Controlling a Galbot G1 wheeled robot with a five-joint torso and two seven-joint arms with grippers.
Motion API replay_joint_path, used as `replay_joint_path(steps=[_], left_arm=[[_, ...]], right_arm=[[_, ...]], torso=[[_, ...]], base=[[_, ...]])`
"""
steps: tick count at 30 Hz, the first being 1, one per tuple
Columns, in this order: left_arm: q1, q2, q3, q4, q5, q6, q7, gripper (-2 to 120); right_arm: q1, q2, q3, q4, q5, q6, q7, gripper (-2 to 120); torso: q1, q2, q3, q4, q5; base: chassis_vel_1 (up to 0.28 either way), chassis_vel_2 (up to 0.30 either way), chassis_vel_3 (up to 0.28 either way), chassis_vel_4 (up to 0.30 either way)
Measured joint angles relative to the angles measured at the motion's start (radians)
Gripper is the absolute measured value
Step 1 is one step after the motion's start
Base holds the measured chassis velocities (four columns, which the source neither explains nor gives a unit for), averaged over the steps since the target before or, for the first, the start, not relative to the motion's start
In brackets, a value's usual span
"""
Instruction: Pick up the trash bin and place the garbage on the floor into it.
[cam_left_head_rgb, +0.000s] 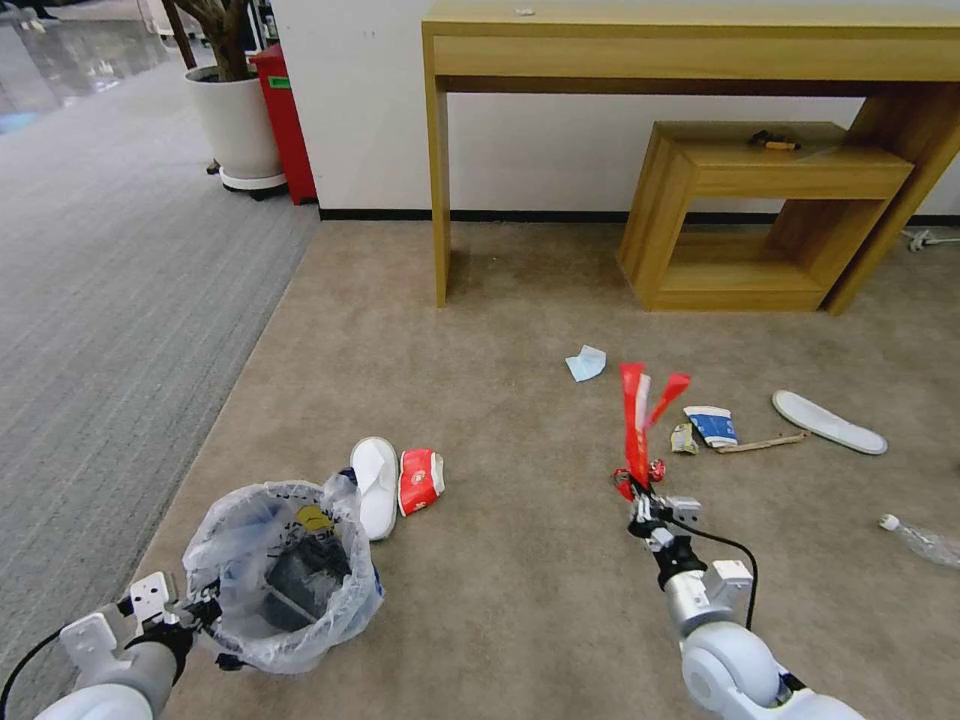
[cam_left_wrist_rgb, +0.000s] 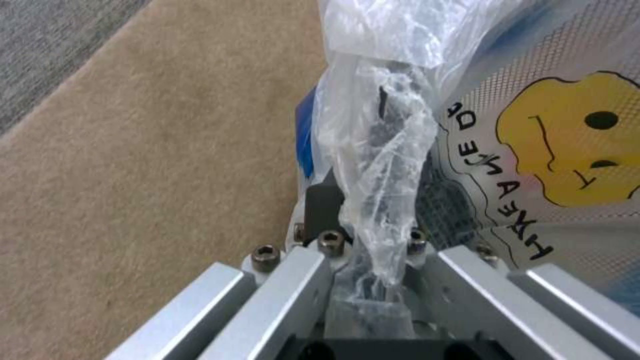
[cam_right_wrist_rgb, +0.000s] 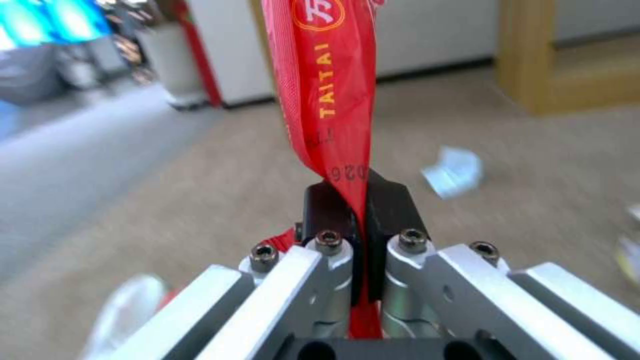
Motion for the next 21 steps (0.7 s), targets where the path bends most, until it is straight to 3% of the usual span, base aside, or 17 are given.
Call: replay_joint_path(steps=[11, 21], left_arm=[[-0.040, 0.002, 0.019, -0.021, 0.040, 0.001, 0.037, 0], [-0.076, 0.056, 0.022, 0.014, 0.084, -0.028, 0.123, 0]], right_arm=[[0.139, -0.051, -0.056, 0.081, 0.062, 0.027, -0.099, 0], [0.316, -0.055, -0.221, 0.070, 0.140, 0.053, -0.188, 0]], torso=[[0.000, 0.000, 0.000, 0.0000, 0.0000], [0.000, 0.000, 0.000, 0.0001, 0.0000]], base=[[0.000, 0.000, 0.000, 0.000], [0.000, 0.000, 0.000, 0.000]])
